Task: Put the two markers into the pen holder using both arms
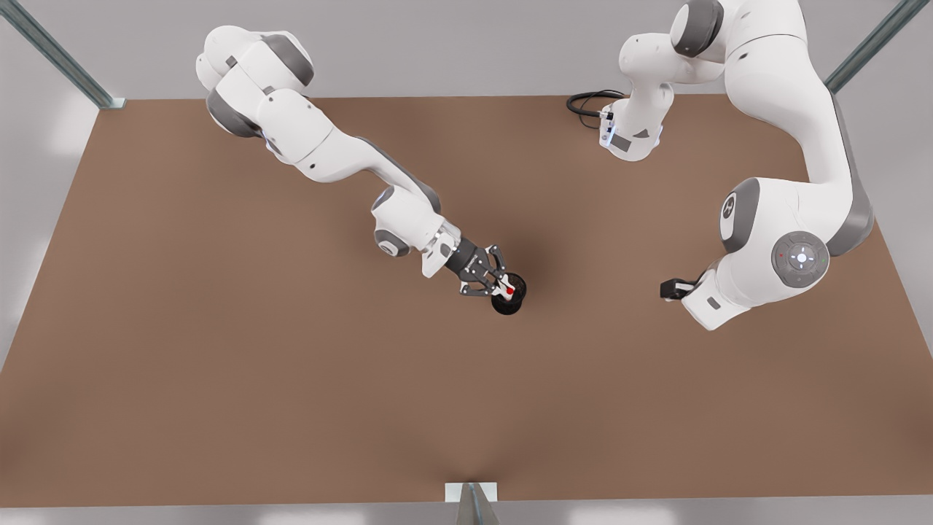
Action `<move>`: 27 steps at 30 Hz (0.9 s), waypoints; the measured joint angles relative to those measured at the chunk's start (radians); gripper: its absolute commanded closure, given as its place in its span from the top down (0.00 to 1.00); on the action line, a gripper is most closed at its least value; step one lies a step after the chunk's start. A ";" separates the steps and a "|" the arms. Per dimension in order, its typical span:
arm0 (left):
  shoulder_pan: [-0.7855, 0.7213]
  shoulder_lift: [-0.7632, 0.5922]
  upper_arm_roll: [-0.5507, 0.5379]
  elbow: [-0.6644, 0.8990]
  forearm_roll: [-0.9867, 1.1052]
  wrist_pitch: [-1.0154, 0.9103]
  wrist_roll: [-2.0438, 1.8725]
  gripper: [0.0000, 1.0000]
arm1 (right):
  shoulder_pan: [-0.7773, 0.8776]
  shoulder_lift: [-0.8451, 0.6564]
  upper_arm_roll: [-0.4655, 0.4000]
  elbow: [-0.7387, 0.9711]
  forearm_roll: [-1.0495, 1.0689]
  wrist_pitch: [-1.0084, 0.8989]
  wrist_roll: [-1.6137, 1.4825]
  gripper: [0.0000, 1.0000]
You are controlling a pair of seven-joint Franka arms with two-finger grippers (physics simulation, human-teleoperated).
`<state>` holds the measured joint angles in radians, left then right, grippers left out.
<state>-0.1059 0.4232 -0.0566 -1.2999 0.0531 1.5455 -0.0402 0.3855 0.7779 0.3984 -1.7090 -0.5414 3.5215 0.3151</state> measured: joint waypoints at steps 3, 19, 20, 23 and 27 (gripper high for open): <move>0.004 0.001 0.000 -0.002 0.000 -0.001 -0.018 1.00 | 0.011 0.019 0.000 -0.004 -0.013 0.000 0.001 0.39; 0.012 -0.136 -0.003 -0.015 0.001 -0.010 -0.033 1.00 | -0.449 -0.674 -0.109 -0.039 0.301 -1.065 -0.016 0.99; 0.011 -0.136 -0.002 -0.016 0.003 -0.011 -0.026 1.00 | -0.466 -0.650 -0.145 0.011 0.341 -1.192 -0.024 0.98; 0.005 -0.131 -0.002 -0.017 0.006 -0.012 -0.008 1.00 | -0.458 -0.599 -0.174 0.104 0.412 -1.479 -0.046 0.97; 0.004 -0.131 -0.002 -0.014 0.009 -0.017 0.011 1.00 | -0.420 -0.592 -0.188 0.133 0.449 -1.673 -0.071 1.00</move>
<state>-0.1023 0.2926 -0.0587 -1.3138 0.0622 1.5286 -0.0289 -0.0345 0.1864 0.2102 -1.5759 -0.0925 1.8483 0.2439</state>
